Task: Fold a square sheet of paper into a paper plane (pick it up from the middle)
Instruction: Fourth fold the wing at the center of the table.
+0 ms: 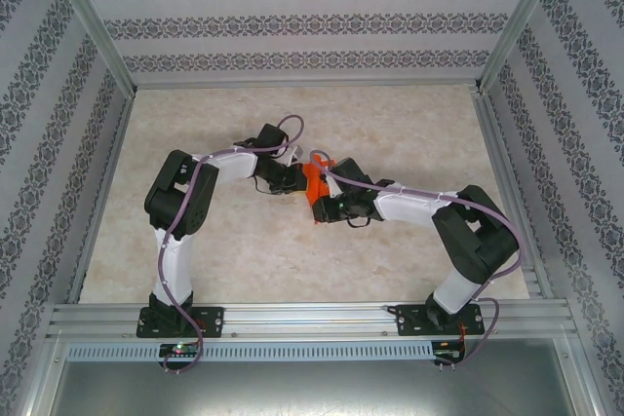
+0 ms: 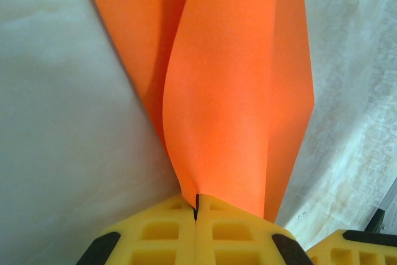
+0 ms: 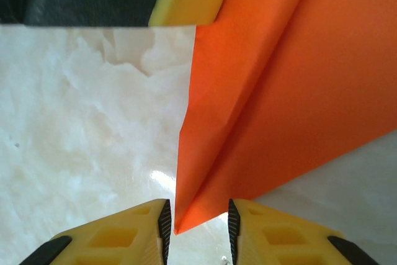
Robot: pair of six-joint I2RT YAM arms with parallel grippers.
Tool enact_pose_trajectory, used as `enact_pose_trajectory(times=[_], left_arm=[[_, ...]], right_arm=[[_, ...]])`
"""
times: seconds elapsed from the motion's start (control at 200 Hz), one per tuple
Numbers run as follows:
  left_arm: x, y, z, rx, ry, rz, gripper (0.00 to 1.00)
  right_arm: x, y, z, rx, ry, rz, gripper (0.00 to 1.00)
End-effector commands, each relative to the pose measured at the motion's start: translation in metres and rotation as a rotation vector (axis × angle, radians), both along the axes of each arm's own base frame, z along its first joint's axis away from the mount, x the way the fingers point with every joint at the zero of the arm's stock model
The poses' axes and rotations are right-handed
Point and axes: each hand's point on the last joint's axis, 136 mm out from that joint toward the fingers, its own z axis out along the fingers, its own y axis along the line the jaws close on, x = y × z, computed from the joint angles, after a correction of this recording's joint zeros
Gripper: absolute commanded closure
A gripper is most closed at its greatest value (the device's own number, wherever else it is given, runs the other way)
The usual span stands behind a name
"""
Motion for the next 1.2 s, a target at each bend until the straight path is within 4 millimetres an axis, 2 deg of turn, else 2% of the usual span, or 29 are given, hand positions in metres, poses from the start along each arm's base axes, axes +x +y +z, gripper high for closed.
enact_pose_trajectory(times=[0.0, 0.2, 0.624, 0.954, 1.194], left_arm=[[0.004, 0.006, -0.008, 0.031, 0.001, -0.013, 1.00], [0.005, 0.005, -0.009, 0.035, 0.003, -0.021, 1.00], [0.007, 0.006, -0.013, 0.054, 0.005, -0.026, 1.00], [0.006, 0.007, -0.016, 0.067, 0.011, -0.031, 1.00], [0.006, 0.007, -0.017, 0.070, 0.015, -0.035, 1.00]], right_arm=[[0.005, 0.006, 0.014, 0.095, -0.004, -0.018, 0.68], [0.014, 0.014, 0.015, 0.148, 0.013, -0.016, 0.74], [0.017, 0.023, -0.004, 0.156, 0.066, 0.001, 0.79], [0.019, 0.023, 0.014, 0.180, 0.030, 0.001, 0.82], [0.025, 0.029, 0.016, 0.201, 0.032, 0.008, 0.83]])
